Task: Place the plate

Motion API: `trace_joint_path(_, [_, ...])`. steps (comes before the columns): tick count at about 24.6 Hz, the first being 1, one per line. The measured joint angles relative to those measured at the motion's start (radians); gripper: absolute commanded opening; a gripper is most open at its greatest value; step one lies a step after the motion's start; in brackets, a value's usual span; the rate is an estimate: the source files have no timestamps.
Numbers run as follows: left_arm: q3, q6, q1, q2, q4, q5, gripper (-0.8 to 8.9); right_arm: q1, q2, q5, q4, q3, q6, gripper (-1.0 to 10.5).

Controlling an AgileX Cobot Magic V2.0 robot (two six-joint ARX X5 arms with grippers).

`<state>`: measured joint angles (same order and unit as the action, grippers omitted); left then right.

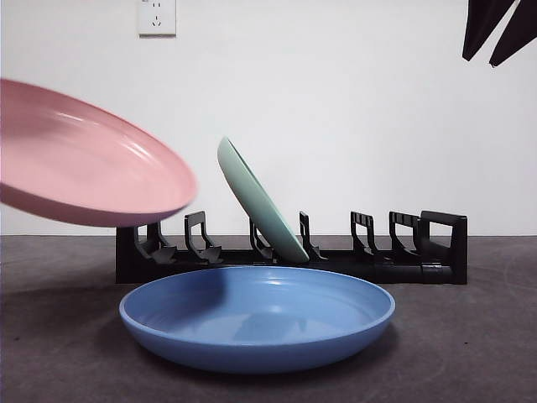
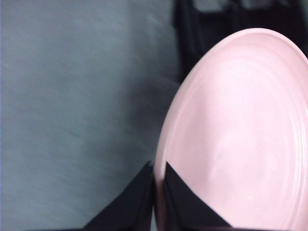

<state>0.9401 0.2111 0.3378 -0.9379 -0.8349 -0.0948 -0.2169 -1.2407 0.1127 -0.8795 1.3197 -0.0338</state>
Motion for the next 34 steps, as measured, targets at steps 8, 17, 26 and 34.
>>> trace_joint_path(8, [-0.184, 0.195, 0.039, 0.131, 0.056, 0.135, 0.08, 0.001, 0.0, 0.0, -0.003, 0.0, 0.0, 1.8])
trace_joint_path(17, [-0.291, 0.392, 0.151, 0.103, 0.228, 0.198, 0.08, 0.001, 0.0, -0.002, -0.003, 0.0, 0.0, 1.8])
trace_joint_path(26, [-0.319, 0.489, 0.243, -0.116, 0.401, 0.198, 0.08, 0.001, 0.0, -0.002, -0.003, 0.0, 0.0, 1.8])
trace_joint_path(34, [-0.319, 0.579, 0.27, -0.347, 0.573, 0.199, 0.08, 0.001, 0.0, -0.002, -0.003, 0.0, 0.0, 1.8])
